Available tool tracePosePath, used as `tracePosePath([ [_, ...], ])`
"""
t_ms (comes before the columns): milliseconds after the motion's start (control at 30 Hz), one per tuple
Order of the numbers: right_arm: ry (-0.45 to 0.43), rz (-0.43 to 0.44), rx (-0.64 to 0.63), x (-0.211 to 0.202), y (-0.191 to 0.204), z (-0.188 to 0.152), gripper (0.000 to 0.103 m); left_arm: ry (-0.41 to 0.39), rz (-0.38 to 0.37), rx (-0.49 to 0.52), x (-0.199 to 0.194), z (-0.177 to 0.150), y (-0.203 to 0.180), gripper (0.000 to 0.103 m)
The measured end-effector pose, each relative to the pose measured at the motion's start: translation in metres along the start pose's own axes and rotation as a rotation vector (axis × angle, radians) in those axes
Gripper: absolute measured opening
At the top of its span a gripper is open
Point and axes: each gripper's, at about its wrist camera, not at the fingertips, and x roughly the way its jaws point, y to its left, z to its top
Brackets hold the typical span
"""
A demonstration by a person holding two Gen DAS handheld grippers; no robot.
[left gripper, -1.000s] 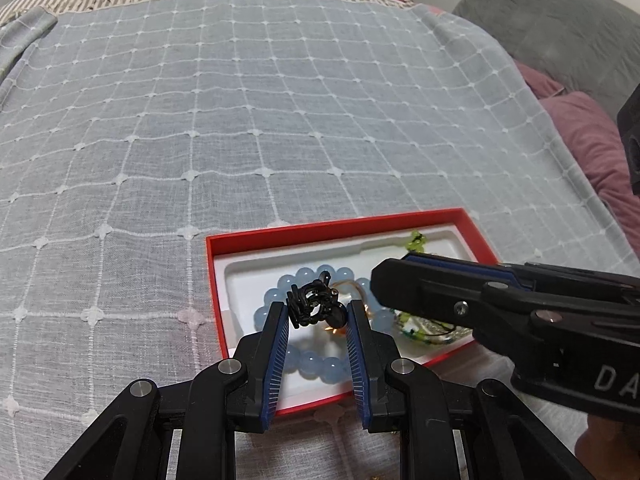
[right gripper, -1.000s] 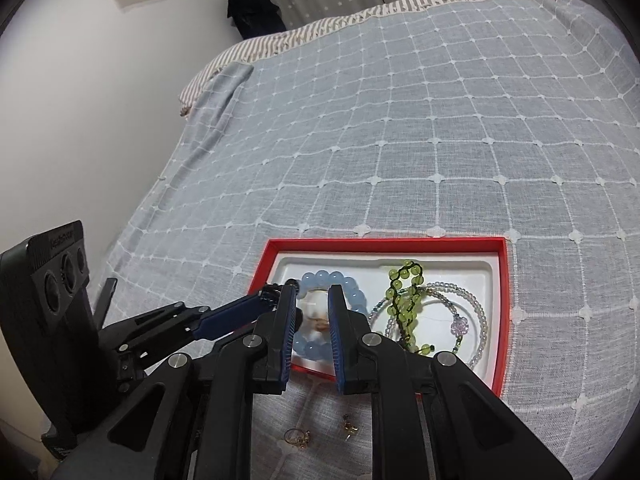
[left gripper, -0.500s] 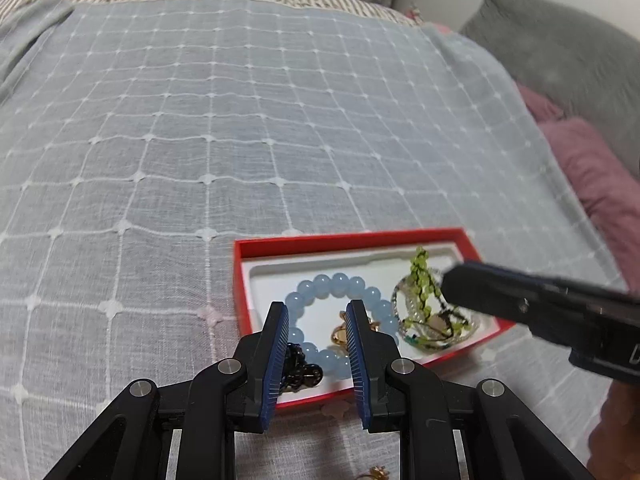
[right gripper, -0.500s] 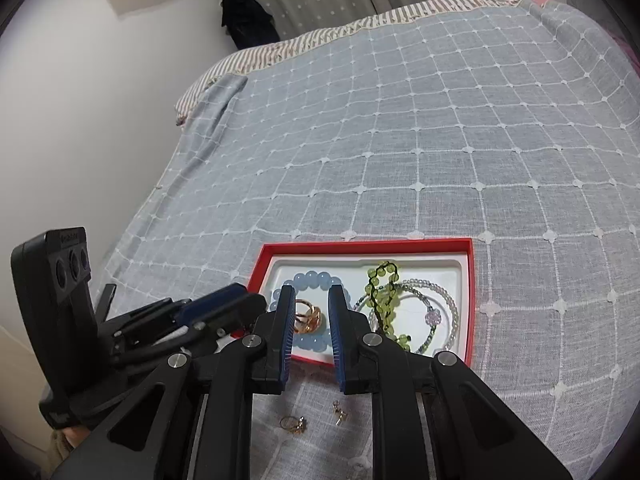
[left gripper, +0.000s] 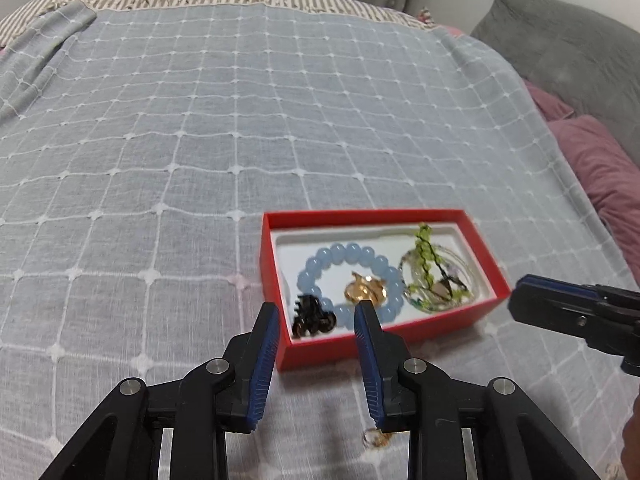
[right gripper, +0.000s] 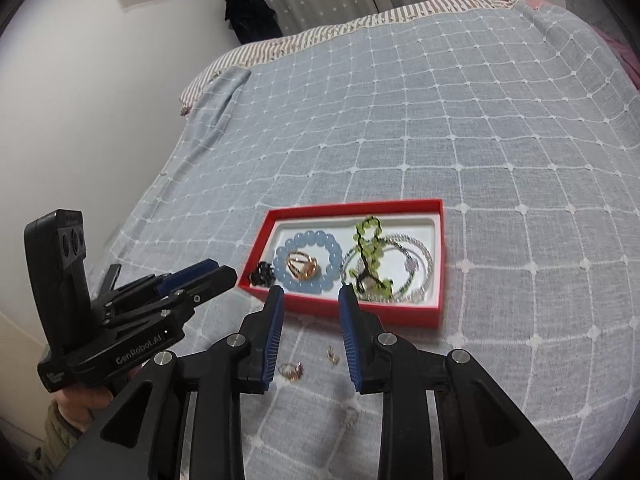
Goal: Organize jewelry
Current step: 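Lower the left tool onto the gold flower ring and close on it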
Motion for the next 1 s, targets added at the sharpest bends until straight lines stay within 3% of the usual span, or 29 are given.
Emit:
tracePosePath([
  [167, -0.006, -0.024, -0.010, -0.018, -0.003, -0.015, 0.035, 0.003, 0.013, 0.026, -0.003, -0.005, -0.009, 0.041],
  [367, 0.027, -0.038, 0.004, -0.022, -0.009, -0.030, 0.036, 0.052, 0.032, 0.029, 0.001, -0.019, -0.012, 0.041],
  [767, 0.070, -0.100, 0.018, -0.020, -0.016, -0.039, 0.036, 0.188, -0.029, 0.045, 0.015, -0.045, -0.026, 0.045],
  [1000, 0.106, -0.119, 0.011, -0.007, -0.016, -0.044, 0.036, 0.229, -0.042, 0.068, 0.024, -0.052, -0.030, 0.045],
])
